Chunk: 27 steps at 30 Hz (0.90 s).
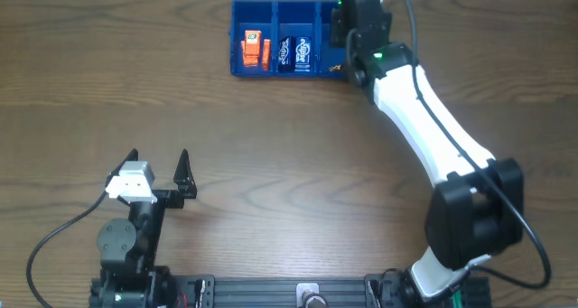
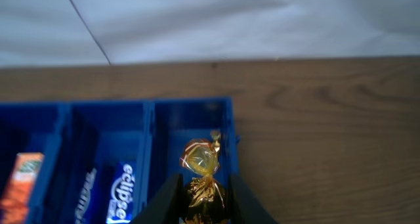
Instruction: Sort Candies Into Trays
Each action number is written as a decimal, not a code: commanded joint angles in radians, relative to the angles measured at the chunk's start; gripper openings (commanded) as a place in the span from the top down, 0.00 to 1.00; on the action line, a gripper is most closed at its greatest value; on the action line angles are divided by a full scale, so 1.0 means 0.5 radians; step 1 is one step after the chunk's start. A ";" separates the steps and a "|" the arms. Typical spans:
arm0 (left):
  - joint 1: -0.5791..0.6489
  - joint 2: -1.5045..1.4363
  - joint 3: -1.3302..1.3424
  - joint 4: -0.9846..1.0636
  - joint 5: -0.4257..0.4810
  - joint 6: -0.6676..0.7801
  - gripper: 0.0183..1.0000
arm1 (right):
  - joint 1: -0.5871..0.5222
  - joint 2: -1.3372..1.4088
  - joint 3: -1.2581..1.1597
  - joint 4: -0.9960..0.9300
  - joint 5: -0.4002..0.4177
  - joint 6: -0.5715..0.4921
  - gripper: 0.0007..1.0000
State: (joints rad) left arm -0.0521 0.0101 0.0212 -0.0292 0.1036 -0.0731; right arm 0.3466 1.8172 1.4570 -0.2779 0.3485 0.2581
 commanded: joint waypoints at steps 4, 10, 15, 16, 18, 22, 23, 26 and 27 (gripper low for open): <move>0.012 -0.013 -0.033 -0.076 0.054 0.027 0.00 | 0.000 0.066 -0.021 0.046 0.027 -0.062 0.92; 0.012 -0.013 -0.033 -0.076 0.054 0.027 0.00 | 0.003 0.066 -0.021 0.043 0.025 -0.062 0.87; 0.012 -0.013 -0.033 -0.076 0.054 0.027 0.00 | 0.015 0.066 -0.021 0.045 0.020 -0.063 0.62; 0.012 -0.013 -0.033 -0.076 0.054 0.027 0.00 | 0.015 0.066 -0.021 0.045 0.020 -0.063 0.45; 0.012 -0.013 -0.033 -0.076 0.054 0.027 0.00 | 0.015 0.066 -0.021 0.045 0.020 -0.063 0.14; 0.012 -0.013 -0.033 -0.076 0.054 0.027 0.00 | 0.015 0.066 -0.021 0.045 0.020 -0.064 0.00; 0.012 -0.013 -0.033 -0.076 0.054 0.028 0.00 | 0.015 0.066 -0.021 0.045 0.020 -0.064 0.00; 0.012 -0.013 -0.033 -0.076 0.054 0.027 0.00 | 0.015 0.066 -0.021 0.043 0.020 -0.111 0.00; 0.012 -0.013 -0.033 -0.076 0.054 0.027 0.00 | 0.015 0.065 -0.021 0.040 0.021 -0.111 0.00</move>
State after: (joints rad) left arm -0.0521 0.0101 0.0212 -0.0292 0.1036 -0.0731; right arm 0.3519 1.8507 1.4483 -0.2577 0.3485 0.2253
